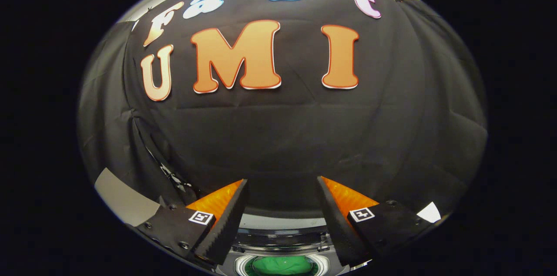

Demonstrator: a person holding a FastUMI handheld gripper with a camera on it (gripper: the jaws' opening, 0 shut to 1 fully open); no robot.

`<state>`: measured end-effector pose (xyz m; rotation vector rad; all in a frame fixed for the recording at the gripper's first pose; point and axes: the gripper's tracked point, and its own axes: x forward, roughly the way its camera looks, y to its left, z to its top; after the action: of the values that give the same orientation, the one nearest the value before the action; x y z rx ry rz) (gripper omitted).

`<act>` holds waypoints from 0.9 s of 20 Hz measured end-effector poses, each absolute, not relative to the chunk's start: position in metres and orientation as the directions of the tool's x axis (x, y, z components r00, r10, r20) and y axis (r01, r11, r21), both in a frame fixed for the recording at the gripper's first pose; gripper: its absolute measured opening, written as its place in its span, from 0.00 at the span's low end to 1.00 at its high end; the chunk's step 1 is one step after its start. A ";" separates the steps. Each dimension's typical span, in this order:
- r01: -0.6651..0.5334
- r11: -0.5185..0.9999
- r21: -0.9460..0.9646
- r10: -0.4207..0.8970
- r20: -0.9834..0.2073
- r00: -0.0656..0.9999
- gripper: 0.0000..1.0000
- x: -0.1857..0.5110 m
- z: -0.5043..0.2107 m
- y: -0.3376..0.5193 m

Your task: Put the clothes into the washing machine and then close the washing machine lid.

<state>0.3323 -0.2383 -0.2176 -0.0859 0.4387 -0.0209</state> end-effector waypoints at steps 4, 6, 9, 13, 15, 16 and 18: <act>-0.004 0.996 -0.091 -0.042 -0.492 0.870 0.98 0.340 -0.254 -0.237; -0.012 0.996 -0.092 -0.039 -0.529 0.848 0.98 0.341 -0.273 -0.236; -0.029 0.996 -0.088 -0.026 -0.563 0.826 0.98 0.335 -0.290 -0.234; -0.027 0.996 -0.079 -0.021 -0.553 0.833 0.97 0.326 -0.289 -0.231; -0.046 0.996 -0.074 -0.002 -0.547 0.837 0.98 0.314 -0.287 -0.230; -0.050 0.997 -0.064 0.007 -0.540 0.842 0.98 0.308 -0.286 -0.229; -0.059 0.996 -0.067 0.014 -0.534 0.845 0.98 0.294 -0.284 -0.231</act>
<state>0.2944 -0.2312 -0.2841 -0.0816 0.5624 0.0384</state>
